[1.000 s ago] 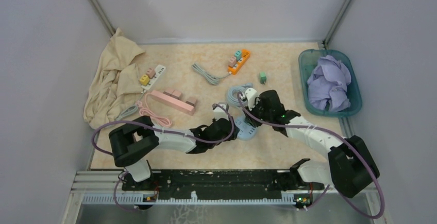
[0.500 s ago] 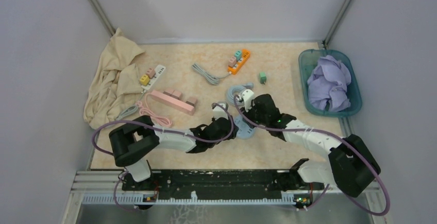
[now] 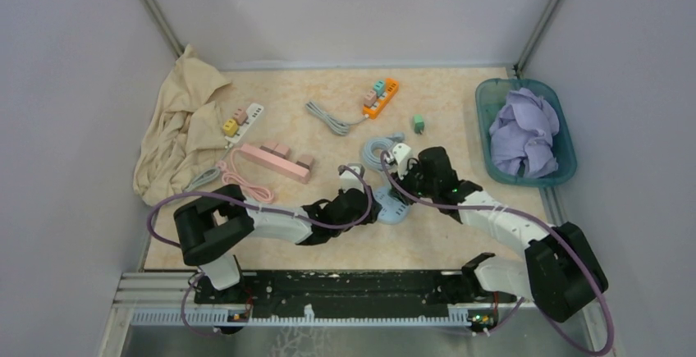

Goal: Pull the plug off the socket

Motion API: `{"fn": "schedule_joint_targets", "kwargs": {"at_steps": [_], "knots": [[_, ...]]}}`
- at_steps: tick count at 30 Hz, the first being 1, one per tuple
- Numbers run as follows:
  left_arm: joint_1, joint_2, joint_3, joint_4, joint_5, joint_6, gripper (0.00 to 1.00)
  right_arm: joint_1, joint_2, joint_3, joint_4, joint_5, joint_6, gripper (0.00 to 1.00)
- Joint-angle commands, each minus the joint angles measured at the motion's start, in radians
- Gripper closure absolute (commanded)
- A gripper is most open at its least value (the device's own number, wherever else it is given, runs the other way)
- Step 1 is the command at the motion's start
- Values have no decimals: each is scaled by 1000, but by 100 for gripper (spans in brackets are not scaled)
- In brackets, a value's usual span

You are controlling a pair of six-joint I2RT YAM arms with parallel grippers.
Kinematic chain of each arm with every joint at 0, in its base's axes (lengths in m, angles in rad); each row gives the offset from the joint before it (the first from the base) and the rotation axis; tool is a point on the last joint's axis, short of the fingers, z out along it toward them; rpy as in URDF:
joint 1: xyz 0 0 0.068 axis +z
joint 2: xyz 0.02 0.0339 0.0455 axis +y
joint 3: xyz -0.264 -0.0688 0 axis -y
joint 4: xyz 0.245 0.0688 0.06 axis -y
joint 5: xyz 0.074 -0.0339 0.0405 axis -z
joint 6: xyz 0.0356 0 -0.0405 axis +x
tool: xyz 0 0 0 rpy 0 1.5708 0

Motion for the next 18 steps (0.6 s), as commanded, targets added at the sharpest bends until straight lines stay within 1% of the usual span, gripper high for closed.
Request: {"fn": "schedule_joint_targets", "kwargs": {"at_steps": [1, 5, 8, 10, 12, 16, 18], "knots": [[-12, 55, -46, -91, 85, 12, 57, 61, -34, 12, 50, -266, -8, 100], [-13, 61, -39, -88, 89, 16, 57, 158, 19, 50, 101, -93, 121, 100], [-13, 62, -39, -96, 85, 6, 57, 165, 69, 97, 97, 46, 192, 100], [-14, 59, -44, -99, 81, -2, 57, 156, 62, 99, 91, 75, 175, 100], [-13, 59, -48, -101, 78, -4, 57, 108, 27, 94, 83, 6, 176, 100], [-11, 74, -36, -112, 74, 12, 57, -22, -13, 91, 21, -237, 137, 100], [-11, 85, -28, -112, 80, 20, 57, -48, -12, 86, -1, -329, 115, 100]]}}
